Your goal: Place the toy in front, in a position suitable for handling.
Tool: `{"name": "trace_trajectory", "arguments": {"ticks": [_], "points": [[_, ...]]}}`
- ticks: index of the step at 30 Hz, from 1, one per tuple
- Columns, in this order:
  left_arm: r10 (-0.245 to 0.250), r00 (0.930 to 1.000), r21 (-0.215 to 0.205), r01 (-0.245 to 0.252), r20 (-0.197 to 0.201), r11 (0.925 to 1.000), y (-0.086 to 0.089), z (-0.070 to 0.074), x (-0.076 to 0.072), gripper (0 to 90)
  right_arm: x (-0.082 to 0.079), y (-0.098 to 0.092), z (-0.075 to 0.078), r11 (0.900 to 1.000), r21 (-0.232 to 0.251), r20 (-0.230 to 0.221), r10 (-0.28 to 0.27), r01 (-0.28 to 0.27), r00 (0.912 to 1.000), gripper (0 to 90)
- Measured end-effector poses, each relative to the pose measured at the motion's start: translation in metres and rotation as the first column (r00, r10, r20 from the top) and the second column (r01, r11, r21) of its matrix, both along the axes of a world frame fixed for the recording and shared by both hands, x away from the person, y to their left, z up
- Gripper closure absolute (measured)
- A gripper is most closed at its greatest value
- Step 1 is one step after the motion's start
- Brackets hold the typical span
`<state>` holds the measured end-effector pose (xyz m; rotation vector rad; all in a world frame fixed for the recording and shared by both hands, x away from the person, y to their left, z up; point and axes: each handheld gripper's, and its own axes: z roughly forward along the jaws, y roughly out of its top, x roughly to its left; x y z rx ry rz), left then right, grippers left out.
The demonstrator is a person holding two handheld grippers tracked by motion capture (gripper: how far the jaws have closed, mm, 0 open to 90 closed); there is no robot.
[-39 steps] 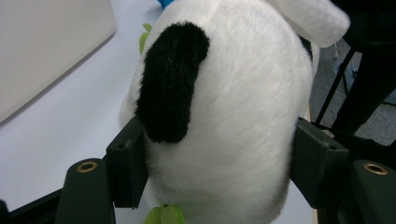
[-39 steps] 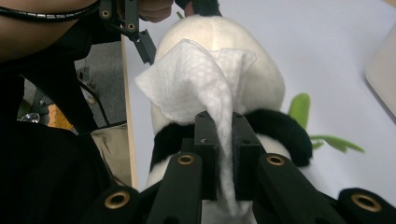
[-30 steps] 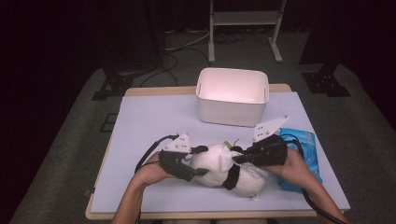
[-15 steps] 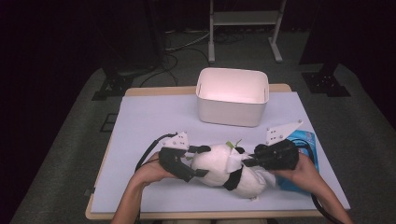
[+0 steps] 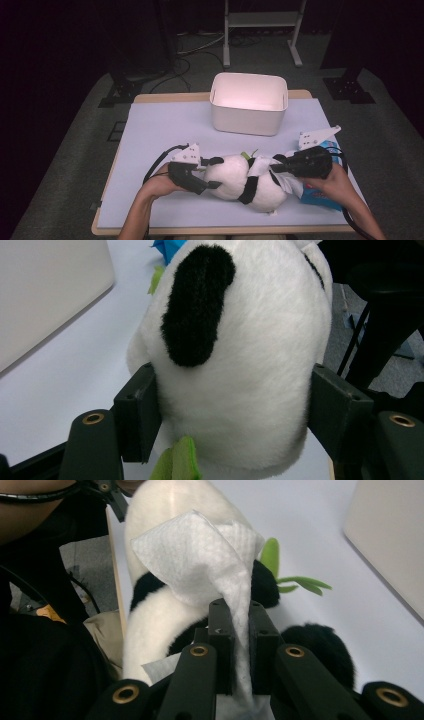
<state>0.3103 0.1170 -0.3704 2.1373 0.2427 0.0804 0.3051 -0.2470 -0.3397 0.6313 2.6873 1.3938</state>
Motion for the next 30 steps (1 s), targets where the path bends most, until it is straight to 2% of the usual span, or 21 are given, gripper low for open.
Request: {"name": "trace_trajectory", "arguments": {"ticks": [5, 10, 15, 25, 30], "points": [[-0.002, 1.0, 0.004, 0.002, 0.003, 1.0, -0.001, 0.001, -0.001, 30.5, 0.001, -0.005, -0.001, 1.0, -0.001, -0.006, -0.012, 0.012, 0.9999, 83.2], [0.0, 1.0, 0.01, 0.0, -0.002, 0.9999, 0.0, 0.001, -0.001, 30.5, 0.001, -0.001, 0.001, 1.0, -0.013, -0.001, -0.005, 0.005, 1.0, 83.1], [-0.003, 1.0, 0.02, 0.003, 0.002, 0.9998, 0.0, 0.001, -0.001, 30.8, 0.003, 0.008, 0.003, 0.999, -0.029, 0.003, 0.016, -0.016, 0.9999, 83.1], [-0.018, 0.999, 0.038, 0.017, 0.04, 0.9991, -0.006, 0.008, -0.006, 31.4, 0.013, 0.038, 0.007, 0.997, -0.051, 0.01, 0.061, -0.061, 0.9981, 83.1], [-0.018, 0.9991, 0.042, 0.016, 0.039, 0.999, -0.006, 0.008, -0.006, 31.4, 0.013, 0.046, 0.01, 0.995, -0.054, 0.02, 0.081, -0.08, 0.9965, 82.9]]}}
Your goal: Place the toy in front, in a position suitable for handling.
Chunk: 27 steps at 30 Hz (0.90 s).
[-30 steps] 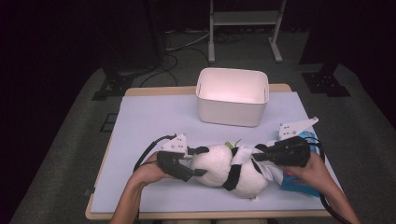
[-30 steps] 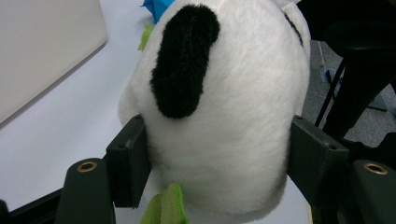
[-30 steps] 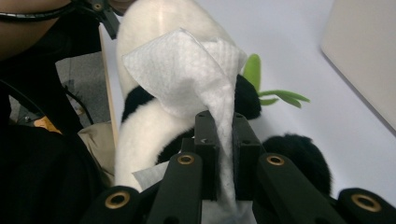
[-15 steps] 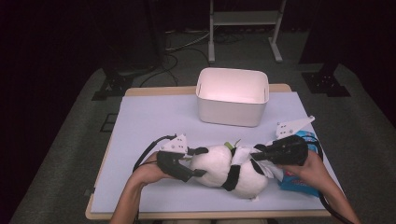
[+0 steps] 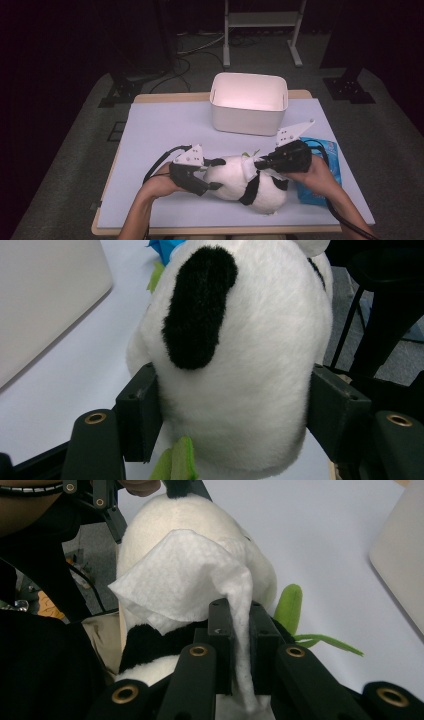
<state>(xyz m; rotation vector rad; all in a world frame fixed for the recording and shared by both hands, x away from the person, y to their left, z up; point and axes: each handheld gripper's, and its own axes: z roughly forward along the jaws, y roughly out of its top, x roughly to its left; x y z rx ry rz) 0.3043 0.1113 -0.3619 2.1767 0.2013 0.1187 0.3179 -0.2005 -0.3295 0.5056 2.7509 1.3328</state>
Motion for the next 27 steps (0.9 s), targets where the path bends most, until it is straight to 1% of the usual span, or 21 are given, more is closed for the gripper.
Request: {"name": "trace_trajectory", "arguments": {"ticks": [2, 4, 7, 9, 10, 13, 15, 17, 19, 20, 23, 24, 25, 27], "points": [[0.0, 1.0, -0.001, 0.0, -0.001, 1.0, 0.0, 0.0, 0.0, 31.4, -0.001, -0.004, 0.0, 1.0, 0.007, -0.002, -0.007, 0.007, 1.0, 82.9], [0.004, 1.0, -0.001, -0.004, -0.006, 1.0, 0.001, -0.001, 0.0, 31.4, -0.002, -0.013, -0.002, 1.0, 0.008, -0.002, -0.023, 0.023, 0.9997, 82.9], [0.004, 1.0, -0.001, -0.004, -0.008, 1.0, 0.001, -0.001, 0.001, 31.5, -0.004, -0.031, -0.006, 0.998, 0.018, -0.011, -0.065, 0.065, 0.9978, 82.9], [0.001, 1.0, -0.01, -0.001, -0.007, 1.0, 0.001, 0.0, 0.001, 31.5, -0.005, -0.043, -0.01, 0.995, 0.026, -0.023, -0.091, 0.092, 0.9956, 82.9], [0.001, 1.0, -0.016, -0.001, -0.008, 0.9999, 0.0, 0.0, 0.0, 31.5, -0.005, -0.05, -0.012, 0.994, 0.038, -0.031, -0.101, 0.102, 0.9944, 82.9], [-0.004, 1.0, -0.017, 0.004, -0.004, 0.9999, -0.001, 0.002, -0.001, 31.6, -0.007, -0.06, -0.014, 0.992, 0.056, -0.037, -0.114, 0.116, 0.9928, 83.0], [-0.005, 1.0, -0.013, 0.005, -0.002, 0.9999, -0.002, 0.003, -0.001, 31.6, -0.01, -0.063, -0.014, 0.99, 0.067, -0.041, -0.12, 0.123, 0.9919, 82.9], [-0.001, 1.0, -0.013, 0.001, -0.005, 0.9999, -0.003, 0.004, -0.001, 31.7, -0.013, -0.063, -0.013, 0.991, 0.075, -0.037, -0.111, 0.114, 0.9931, 82.8], [0.003, 1.0, -0.011, -0.003, -0.005, 0.9999, -0.005, 0.006, 0.0, 31.8, -0.016, -0.058, -0.01, 0.992, 0.073, -0.031, -0.099, 0.101, 0.9946, 82.7], [0.003, 1.0, -0.013, -0.003, -0.005, 0.9999, -0.006, 0.008, 0.0, 31.9, -0.016, -0.056, -0.009, 0.993, 0.079, -0.03, -0.087, 0.089, 0.9958, 82.7], [0.005, 1.0, -0.01, -0.005, 0.001, 0.9999, -0.009, 0.011, -0.001, 32.1, -0.017, -0.039, -0.005, 0.997, 0.062, -0.012, -0.05, 0.05, 0.9987, 82.7], [0.003, 1.0, -0.006, -0.003, 0.004, 1.0, -0.01, 0.012, -0.001, 32.2, -0.017, -0.034, -0.004, 0.997, 0.06, -0.011, -0.04, 0.041, 0.9991, 82.7], [0.006, 1.0, -0.012, -0.006, 0.003, 0.9999, -0.011, 0.013, -0.001, 32.3, -0.016, -0.031, -0.003, 0.998, 0.06, -0.012, -0.035, 0.035, 0.9993, 82.7], [0.006, 1.0, -0.012, -0.006, 0.002, 0.9999, -0.011, 0.014, -0.001, 32.4, -0.014, -0.023, -0.001, 0.998, 0.065, -0.007, -0.018, 0.019, 0.9998, 82.6]]}}
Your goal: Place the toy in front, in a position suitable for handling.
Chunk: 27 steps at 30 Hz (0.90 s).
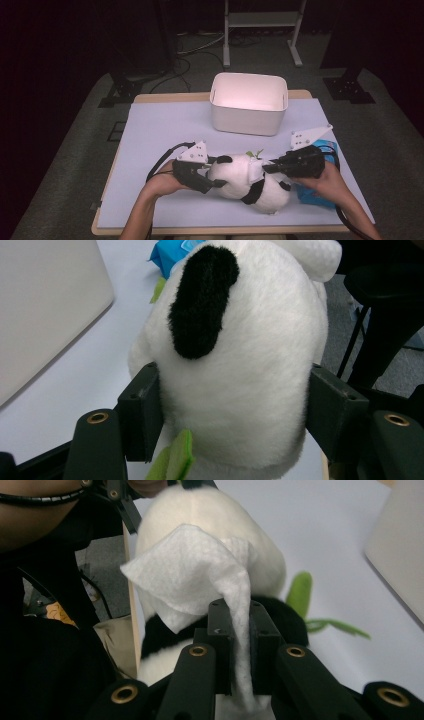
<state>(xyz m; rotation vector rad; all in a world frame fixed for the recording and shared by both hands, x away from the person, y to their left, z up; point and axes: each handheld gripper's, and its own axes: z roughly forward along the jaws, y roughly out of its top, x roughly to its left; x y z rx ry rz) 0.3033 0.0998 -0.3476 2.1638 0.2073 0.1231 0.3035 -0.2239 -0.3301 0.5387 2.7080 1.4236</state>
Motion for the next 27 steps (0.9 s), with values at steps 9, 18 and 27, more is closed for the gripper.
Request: {"name": "trace_trajectory", "arguments": {"ticks": [9, 18, 27], "points": [[0.006, 1.0, 0.001, -0.006, -0.007, 1.0, -0.002, 0.004, 0.004, 32.9, 0.003, 0.008, -0.001, 1.0, 0.006, -0.012, 0.03, -0.03, 0.9995, 82.4], [0.028, 0.9996, 0.009, -0.028, 0.006, 0.9996, -0.004, 0.014, 0.009, 34.6, 0.013, 0.013, 0.003, 0.999, 0.029, -0.01, 0.028, -0.027, 0.9996, 82.5], [0.027, 0.9986, 0.037, -0.029, 0.045, 0.9989, -0.002, 0.032, 0.009, 34.9, 0.013, 0.021, 0.017, 0.997, 0.069, 0.024, 0.042, -0.044, 0.9988, 82.5]]}}
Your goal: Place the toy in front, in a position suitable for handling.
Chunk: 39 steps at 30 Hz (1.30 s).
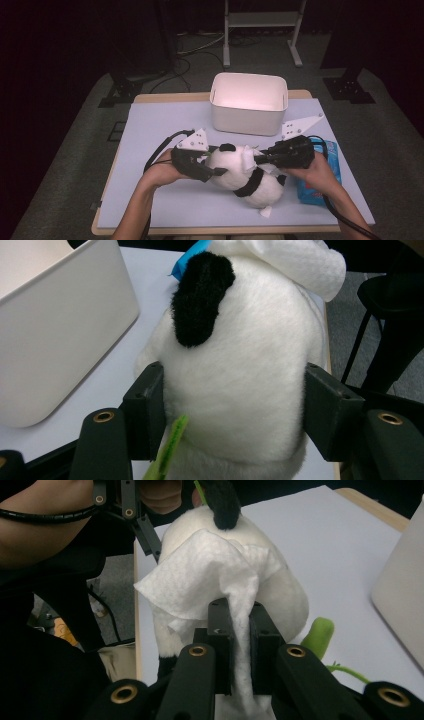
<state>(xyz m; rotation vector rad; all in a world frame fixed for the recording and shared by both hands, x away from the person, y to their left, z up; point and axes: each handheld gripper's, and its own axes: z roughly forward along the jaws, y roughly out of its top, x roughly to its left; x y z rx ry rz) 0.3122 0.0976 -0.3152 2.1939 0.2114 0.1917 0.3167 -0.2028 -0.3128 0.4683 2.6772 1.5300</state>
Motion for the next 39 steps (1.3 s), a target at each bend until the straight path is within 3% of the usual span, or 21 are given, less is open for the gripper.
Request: {"name": "trace_trajectory", "arguments": {"ticks": [5, 7, 14, 17, 25, 28, 29, 32, 39], "points": [[0.0, 0.9996, -0.014, -0.001, -0.027, 0.9999, 0.0, -0.005, 0.004, 34.4, -0.001, -0.008, -0.019, 0.998, -0.059, -0.036, -0.014, 0.012, 0.9992, 82.5], [-0.005, 0.9996, -0.016, 0.004, -0.029, 0.9999, -0.001, -0.007, 0.004, 33.1, -0.002, -0.01, -0.026, 0.999, -0.053, -0.057, -0.015, 0.012, 0.9982, 82.6], [-0.001, 0.9976, -0.059, -0.003, -0.07, 0.9982, 0.0, -0.01, 0.004, 21.3, -0.007, -0.014, -0.029, 0.997, -0.08, -0.053, -0.014, 0.01, 0.9985, 82.9], [0.003, 0.9959, -0.083, -0.011, -0.09, 0.9965, 0.004, -0.012, 0.005, 18.5, -0.008, -0.017, -0.031, 0.997, -0.08, -0.057, -0.017, 0.013, 0.9982, 83.0], [0.013, 0.9913, -0.069, -0.022, -0.131, 0.9974, 0.011, -0.03, 0.012, 10.7, -0.01, -0.032, -0.036, 0.997, -0.071, -0.072, -0.042, 0.037, 0.9965, 83.0], [-0.034, 0.9881, -0.097, 0.02, -0.15, 0.9951, 0.005, -0.039, 0.013, 13.4, -0.01, -0.037, -0.038, 0.997, -0.057, -0.079, -0.049, 0.045, 0.9956, 83.0], [-0.036, 0.9915, -0.104, 0.023, -0.125, 0.9943, 0.002, -0.039, 0.011, 20.4, -0.01, -0.037, -0.039, 0.998, -0.049, -0.087, -0.05, 0.046, 0.995, 82.9], [-0.02, 0.994, -0.136, 0.005, -0.108, 0.9907, 0.001, -0.035, 0.011, 29.8, -0.01, -0.038, -0.039, 0.998, -0.031, -0.078, -0.057, 0.054, 0.9953, 83.0], [-0.011, 0.9986, -0.144, 0.003, -0.052, 0.9895, 0.003, -0.018, 0.007, 34.5, -0.009, -0.042, -0.034, 0.998, 0.024, -0.083, -0.063, 0.065, 0.9946, 83.0]]}}
